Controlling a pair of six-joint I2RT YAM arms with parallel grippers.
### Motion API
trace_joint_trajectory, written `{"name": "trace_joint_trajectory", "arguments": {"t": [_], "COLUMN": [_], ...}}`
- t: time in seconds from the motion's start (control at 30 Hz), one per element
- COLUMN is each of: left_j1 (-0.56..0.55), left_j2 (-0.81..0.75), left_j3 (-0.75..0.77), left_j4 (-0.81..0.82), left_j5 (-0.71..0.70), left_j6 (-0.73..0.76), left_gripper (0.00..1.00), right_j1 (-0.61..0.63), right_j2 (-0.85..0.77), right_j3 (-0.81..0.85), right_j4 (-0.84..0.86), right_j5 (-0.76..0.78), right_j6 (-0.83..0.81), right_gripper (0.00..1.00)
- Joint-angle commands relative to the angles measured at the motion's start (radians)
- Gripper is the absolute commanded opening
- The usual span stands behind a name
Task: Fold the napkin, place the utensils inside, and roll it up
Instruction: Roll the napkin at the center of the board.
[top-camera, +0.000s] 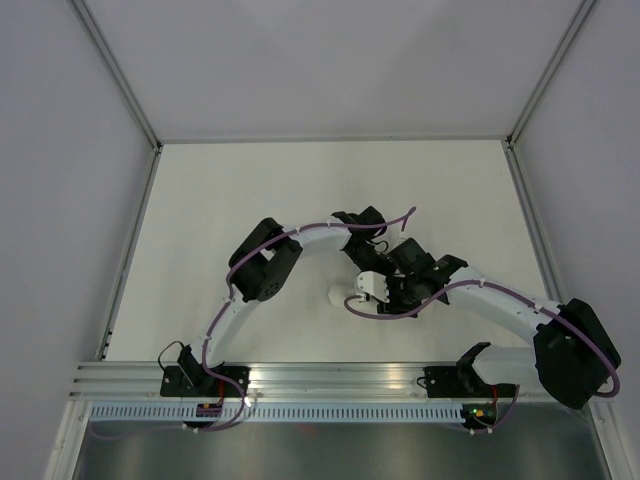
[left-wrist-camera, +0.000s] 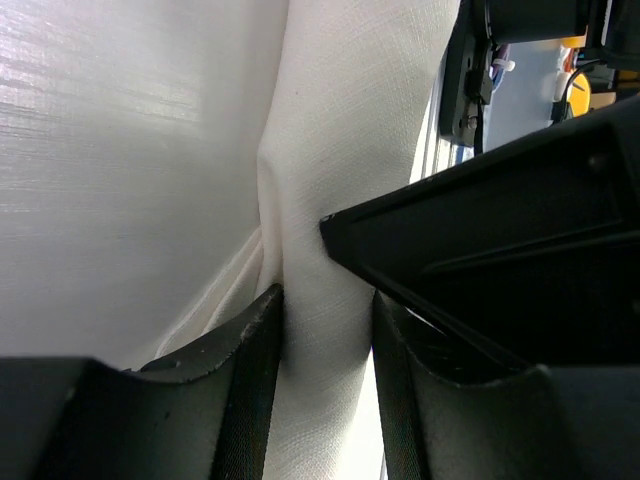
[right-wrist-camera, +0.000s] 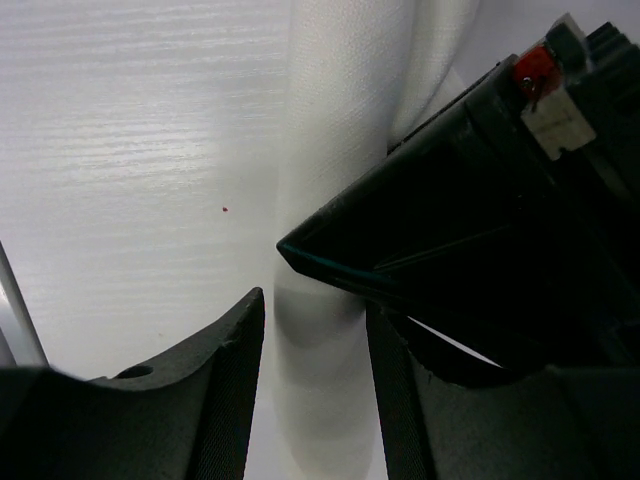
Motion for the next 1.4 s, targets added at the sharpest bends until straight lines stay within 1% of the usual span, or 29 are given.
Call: {"name": "trace_joint_trajectory", "arguments": {"t": [0.0,0.33,0.43,0.47,0.53,0.57,0.6,0.7,0.77,0.8,0.93,0.97,1.0,1.07,1.1,1.13,1.17,1.2,1.27,1.3,1.33,1.37], "left_j1": [0.001,0.012,0.015,0.017,0.017,0.018,0.021,0.032,0.043,0.060,0.112,0.123,0.147,0.172,0.196,0.210,0.224,0.251,0.279,0.308,0.322,0.336], "left_j2": [0.055,0.070,0.073,0.076,0.076,0.076,0.076,0.058,0.035,0.023,-0.063,-0.083,-0.100,-0.163,-0.181,-0.203,-0.239,-0.262,-0.330,-0.354,-0.380,-0.413], "left_j3": [-0.003,0.003,0.007,0.009,0.011,0.014,0.018,0.015,-0.018,-0.029,-0.117,-0.161,-0.186,-0.238,-0.287,-0.310,-0.362,-0.391,-0.477,-0.515,-0.552,-0.590], "left_j4": [-0.037,-0.037,-0.037,-0.036,-0.036,-0.036,-0.031,0.003,0.090,0.121,0.317,0.404,0.452,0.538,0.620,0.654,0.744,0.786,0.860,0.956,1.001,1.041], "left_j5": [-0.063,-0.009,0.005,0.014,0.025,0.034,0.029,0.022,0.020,0.017,0.014,0.014,0.008,-0.030,-0.043,-0.078,-0.096,-0.116,-0.187,-0.213,-0.272,-0.300], "left_j6": [-0.005,-0.014,-0.021,-0.022,-0.028,-0.039,-0.051,-0.123,-0.224,-0.260,-0.424,-0.492,-0.525,-0.611,-0.635,-0.660,-0.707,-0.732,-0.796,-0.821,-0.843,-0.875], "left_gripper": [0.47,0.47,0.48,0.49,0.50,0.50,0.50,0.52,0.53,0.56,0.57,0.57,0.57,0.57,0.57,0.57,0.57,0.57,0.57,0.57,0.57,0.57], "right_j1": [0.028,0.054,0.054,0.055,0.054,0.054,0.055,0.054,0.052,0.049,0.029,0.020,-0.003,-0.032,-0.065,-0.082,-0.098,-0.124,-0.147,-0.168,-0.179,-0.191], "right_j2": [0.007,0.021,0.021,0.020,0.019,0.015,0.013,0.016,0.019,0.021,0.039,0.045,0.052,0.078,0.088,0.114,0.130,0.144,0.190,0.208,0.248,0.269], "right_j3": [-0.016,-0.083,-0.102,-0.114,-0.125,-0.138,-0.145,-0.155,-0.154,-0.152,-0.128,-0.113,-0.102,-0.065,-0.050,-0.036,-0.004,0.013,0.062,0.081,0.099,0.139], "right_j4": [0.083,0.167,0.196,0.219,0.231,0.247,0.251,0.259,0.262,0.261,0.239,0.222,0.210,0.163,0.144,0.129,0.091,0.071,0.011,-0.012,-0.035,-0.087], "right_j5": [0.032,0.073,0.107,0.115,0.124,0.124,0.123,0.116,0.110,0.107,0.060,0.029,0.009,-0.035,-0.076,-0.097,-0.115,-0.150,-0.183,-0.216,-0.233,-0.253], "right_j6": [0.059,0.102,0.114,0.117,0.125,0.126,0.126,0.126,0.125,0.123,0.108,0.097,0.085,0.064,0.038,0.028,0.014,0.001,-0.036,-0.048,-0.080,-0.094], "right_gripper": [0.52,0.51,0.46,0.44,0.30,0.19,0.16,0.13,0.11,0.11,0.10,0.10,0.09,0.09,0.09,0.09,0.09,0.08,0.08,0.08,0.08,0.08]}}
